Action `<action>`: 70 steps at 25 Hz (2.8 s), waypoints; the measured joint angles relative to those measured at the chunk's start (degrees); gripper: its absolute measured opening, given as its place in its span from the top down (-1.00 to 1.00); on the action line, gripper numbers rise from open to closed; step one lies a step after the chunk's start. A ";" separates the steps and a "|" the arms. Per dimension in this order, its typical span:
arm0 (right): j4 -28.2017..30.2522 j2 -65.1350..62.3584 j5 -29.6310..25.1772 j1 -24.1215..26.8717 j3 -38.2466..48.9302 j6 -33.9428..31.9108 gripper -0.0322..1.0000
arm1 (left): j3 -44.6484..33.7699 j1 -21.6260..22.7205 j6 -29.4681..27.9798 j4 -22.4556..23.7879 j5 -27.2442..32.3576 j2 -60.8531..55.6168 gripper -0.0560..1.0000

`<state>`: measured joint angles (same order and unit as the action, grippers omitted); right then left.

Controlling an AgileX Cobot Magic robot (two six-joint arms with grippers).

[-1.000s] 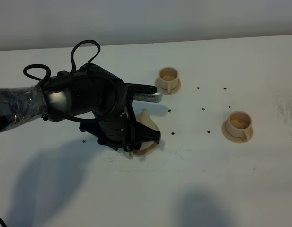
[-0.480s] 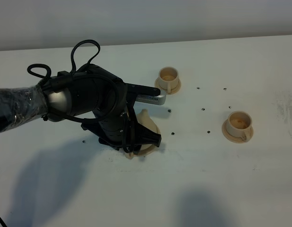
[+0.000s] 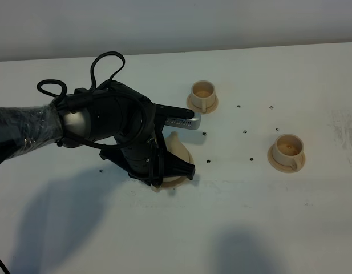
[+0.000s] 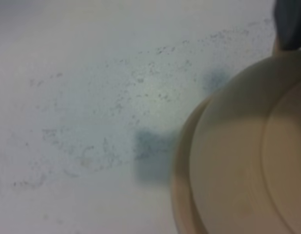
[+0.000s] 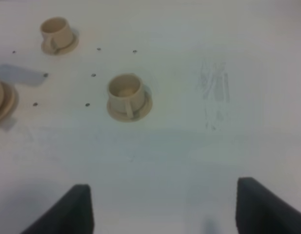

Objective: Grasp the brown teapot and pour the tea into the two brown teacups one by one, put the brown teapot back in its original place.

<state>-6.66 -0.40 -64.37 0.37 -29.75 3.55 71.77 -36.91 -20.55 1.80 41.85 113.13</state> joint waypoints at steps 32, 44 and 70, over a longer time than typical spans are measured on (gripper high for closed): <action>0.00 0.00 0.00 0.00 0.00 0.00 -0.21 | 3.72 3.83 16.62 4.82 6.68 -6.98 0.73; 0.00 0.00 0.00 0.00 0.00 0.00 -0.21 | 9.66 10.19 22.84 4.88 4.25 -6.12 0.73; 0.00 0.00 0.00 0.00 0.00 0.00 -0.21 | 25.71 13.14 39.13 2.81 1.89 6.86 0.73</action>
<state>-6.66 -0.40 -64.37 0.37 -29.75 3.55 97.48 -23.77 18.58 4.61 43.74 119.99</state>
